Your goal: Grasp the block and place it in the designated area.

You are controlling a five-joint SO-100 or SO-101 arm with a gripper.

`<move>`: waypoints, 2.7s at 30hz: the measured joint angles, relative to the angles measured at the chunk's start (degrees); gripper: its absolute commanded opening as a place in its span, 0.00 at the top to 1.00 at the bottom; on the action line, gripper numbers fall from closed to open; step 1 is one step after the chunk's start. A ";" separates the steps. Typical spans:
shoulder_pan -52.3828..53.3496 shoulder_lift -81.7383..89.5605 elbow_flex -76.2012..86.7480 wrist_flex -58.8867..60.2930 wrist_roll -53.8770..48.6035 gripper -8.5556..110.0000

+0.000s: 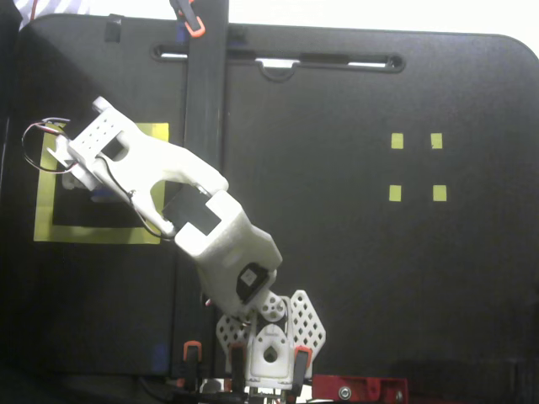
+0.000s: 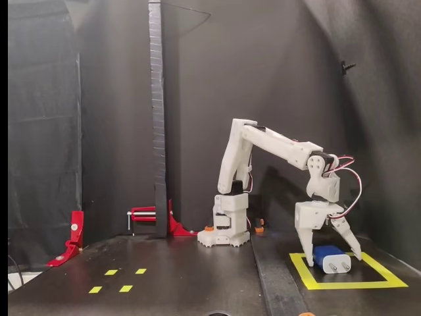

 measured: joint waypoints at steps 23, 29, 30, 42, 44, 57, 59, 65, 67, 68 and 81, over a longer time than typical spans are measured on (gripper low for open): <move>1.32 18.98 -1.76 16.70 -1.67 0.58; 3.34 21.01 -8.79 25.22 -3.43 0.58; 3.78 21.01 -9.93 26.63 -3.69 0.58; 4.31 21.18 -12.57 29.71 -4.13 0.59; 4.31 21.18 -12.57 29.62 -4.13 0.65; 4.31 21.18 -12.57 29.18 -4.13 0.92; 4.31 21.18 -12.57 29.18 -4.13 0.93; 4.31 21.18 -12.57 29.62 -4.13 0.93; 4.31 21.18 -12.57 29.62 -3.60 0.93; 4.31 21.18 -12.57 29.62 -2.81 0.93; 4.75 21.18 -12.57 29.53 31.82 0.93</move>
